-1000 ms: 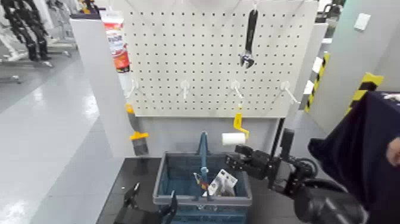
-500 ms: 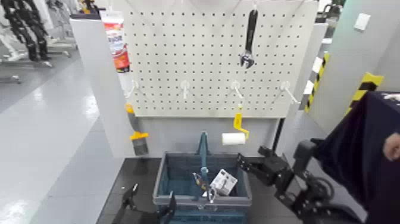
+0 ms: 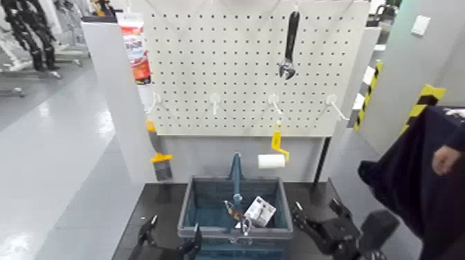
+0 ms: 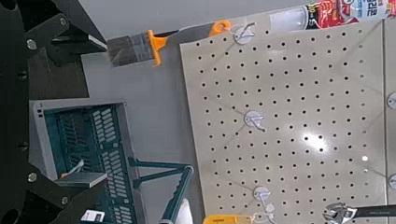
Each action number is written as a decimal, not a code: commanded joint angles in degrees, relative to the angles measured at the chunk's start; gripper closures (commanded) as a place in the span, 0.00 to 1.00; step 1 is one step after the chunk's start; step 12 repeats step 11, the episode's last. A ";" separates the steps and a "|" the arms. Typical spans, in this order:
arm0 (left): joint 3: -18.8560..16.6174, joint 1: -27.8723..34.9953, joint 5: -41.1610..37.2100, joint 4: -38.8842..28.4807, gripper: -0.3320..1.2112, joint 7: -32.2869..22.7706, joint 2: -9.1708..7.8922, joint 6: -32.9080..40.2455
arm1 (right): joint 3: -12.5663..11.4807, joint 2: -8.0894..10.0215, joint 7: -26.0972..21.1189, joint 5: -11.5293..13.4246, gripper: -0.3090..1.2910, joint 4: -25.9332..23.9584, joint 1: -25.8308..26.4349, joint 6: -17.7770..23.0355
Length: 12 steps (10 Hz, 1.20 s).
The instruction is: Put the yellow pliers into the crate.
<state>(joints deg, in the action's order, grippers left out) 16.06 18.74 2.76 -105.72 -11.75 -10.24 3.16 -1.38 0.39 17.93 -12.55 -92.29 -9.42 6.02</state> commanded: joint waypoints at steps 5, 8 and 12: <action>-0.94 1.48 0.05 -0.80 0.41 -0.47 0.04 0.00 | 4.99 -1.27 -11.69 3.67 0.22 -9.75 -16.69 6.03; -0.94 1.83 0.05 -0.89 0.41 -0.91 0.04 0.00 | 5.34 -1.27 -13.10 4.02 0.22 -10.10 -17.39 6.73; -0.94 1.83 0.05 -0.98 0.41 -0.99 0.04 -0.09 | 5.60 -1.09 -13.18 4.55 0.22 -10.37 -17.30 5.94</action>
